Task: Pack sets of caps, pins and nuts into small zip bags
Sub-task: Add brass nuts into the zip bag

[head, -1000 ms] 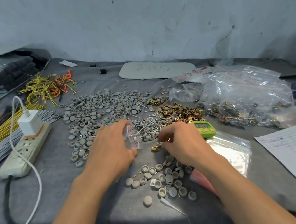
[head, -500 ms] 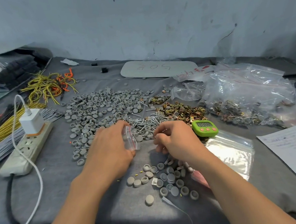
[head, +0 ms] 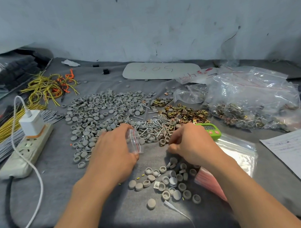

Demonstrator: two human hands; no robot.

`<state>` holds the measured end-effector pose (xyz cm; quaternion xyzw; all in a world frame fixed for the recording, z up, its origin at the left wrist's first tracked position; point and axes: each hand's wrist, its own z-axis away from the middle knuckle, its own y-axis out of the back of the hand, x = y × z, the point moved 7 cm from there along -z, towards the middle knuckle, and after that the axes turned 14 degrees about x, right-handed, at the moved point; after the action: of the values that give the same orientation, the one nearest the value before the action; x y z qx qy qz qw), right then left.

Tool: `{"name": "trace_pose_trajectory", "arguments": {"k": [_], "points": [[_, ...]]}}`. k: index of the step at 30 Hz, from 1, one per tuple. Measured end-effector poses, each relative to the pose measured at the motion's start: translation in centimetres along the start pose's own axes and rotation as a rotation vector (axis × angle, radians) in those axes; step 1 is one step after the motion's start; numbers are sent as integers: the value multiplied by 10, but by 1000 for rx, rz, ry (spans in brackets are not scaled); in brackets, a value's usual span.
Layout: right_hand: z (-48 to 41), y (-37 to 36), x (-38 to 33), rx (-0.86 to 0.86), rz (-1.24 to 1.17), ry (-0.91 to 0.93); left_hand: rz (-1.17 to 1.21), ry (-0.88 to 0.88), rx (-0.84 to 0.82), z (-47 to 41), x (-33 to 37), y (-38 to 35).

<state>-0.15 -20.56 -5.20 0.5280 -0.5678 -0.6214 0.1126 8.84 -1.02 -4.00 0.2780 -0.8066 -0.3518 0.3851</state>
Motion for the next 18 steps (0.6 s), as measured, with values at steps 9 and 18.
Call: {"name": "trace_pose_trajectory", "arguments": {"k": [9,18], "points": [[-13,9,-5,231,-39,-55,-19,-2,1,1,1,0],[-16,-23,-21,112,36,61,-41,4,-3,2,-3,0]]}}
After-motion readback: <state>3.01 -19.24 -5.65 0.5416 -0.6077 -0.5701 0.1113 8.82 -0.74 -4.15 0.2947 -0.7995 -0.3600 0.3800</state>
